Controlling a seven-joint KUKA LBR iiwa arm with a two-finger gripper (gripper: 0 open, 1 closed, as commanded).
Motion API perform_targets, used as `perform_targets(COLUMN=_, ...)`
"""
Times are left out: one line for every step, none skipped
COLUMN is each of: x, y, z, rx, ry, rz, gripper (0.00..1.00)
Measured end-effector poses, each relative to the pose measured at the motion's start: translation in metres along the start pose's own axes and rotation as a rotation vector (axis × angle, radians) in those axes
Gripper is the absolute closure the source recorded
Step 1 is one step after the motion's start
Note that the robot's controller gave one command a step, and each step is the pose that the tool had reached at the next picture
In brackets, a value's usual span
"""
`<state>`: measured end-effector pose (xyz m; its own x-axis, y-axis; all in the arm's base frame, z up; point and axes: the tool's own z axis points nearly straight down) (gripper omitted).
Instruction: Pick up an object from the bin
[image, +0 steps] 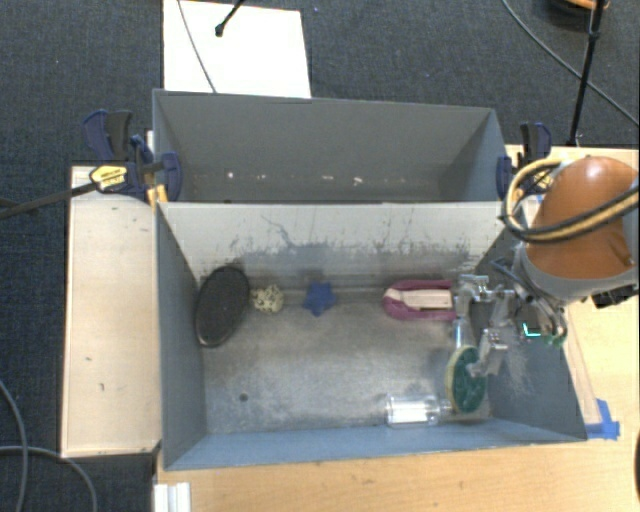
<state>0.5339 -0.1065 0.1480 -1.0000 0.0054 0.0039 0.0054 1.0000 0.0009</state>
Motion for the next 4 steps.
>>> perform_targets(x=0.042, y=-0.024, z=0.031, rx=0.001, ry=-0.003, rz=-0.193, gripper=0.00)
perform_targets(x=-0.002, y=-0.030, z=0.040, rx=0.002, ry=-0.007, rz=-0.342, gripper=0.00)
perform_targets(x=-0.001, y=-0.030, z=0.041, rx=0.002, ry=-0.006, rz=-0.344, gripper=1.00)
perform_targets(x=-0.003, y=-0.039, z=-0.174, rx=0.007, ry=-0.015, rz=-0.369, gripper=1.00)
